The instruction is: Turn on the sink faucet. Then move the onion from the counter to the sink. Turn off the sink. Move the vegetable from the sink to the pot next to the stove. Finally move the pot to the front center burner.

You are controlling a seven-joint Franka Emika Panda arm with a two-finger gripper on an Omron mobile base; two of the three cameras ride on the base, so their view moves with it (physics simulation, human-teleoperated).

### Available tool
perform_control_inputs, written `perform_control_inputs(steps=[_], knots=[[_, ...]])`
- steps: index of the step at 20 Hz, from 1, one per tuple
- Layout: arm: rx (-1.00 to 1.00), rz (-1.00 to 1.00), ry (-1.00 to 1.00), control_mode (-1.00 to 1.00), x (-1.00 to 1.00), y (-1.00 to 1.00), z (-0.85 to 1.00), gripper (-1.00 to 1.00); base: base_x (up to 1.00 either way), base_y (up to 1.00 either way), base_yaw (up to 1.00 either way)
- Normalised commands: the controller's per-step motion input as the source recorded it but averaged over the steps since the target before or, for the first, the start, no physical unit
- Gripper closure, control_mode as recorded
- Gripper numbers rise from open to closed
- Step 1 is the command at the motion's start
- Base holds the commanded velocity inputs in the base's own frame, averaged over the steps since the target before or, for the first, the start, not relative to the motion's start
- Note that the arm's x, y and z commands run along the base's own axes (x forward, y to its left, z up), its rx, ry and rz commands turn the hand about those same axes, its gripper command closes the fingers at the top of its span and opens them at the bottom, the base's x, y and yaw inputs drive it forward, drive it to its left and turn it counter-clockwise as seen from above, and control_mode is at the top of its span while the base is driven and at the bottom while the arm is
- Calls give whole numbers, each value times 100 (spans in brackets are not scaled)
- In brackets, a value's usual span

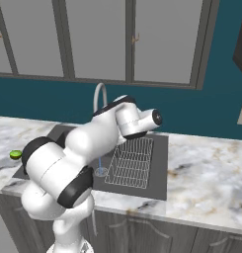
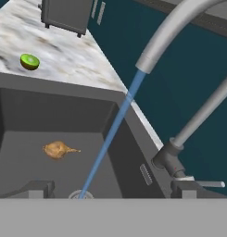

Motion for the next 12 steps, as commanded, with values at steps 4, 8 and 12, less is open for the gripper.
perform_control_inputs(steps=[4, 8, 12], knots=[[0, 0, 0, -100, 4, 0, 0, -100, 0, 0, 0], [0, 0, 0, -100, 4, 0, 0, -100, 0, 0, 0], [0, 0, 0, -100, 4, 0, 0, -100, 0, 0, 0]])
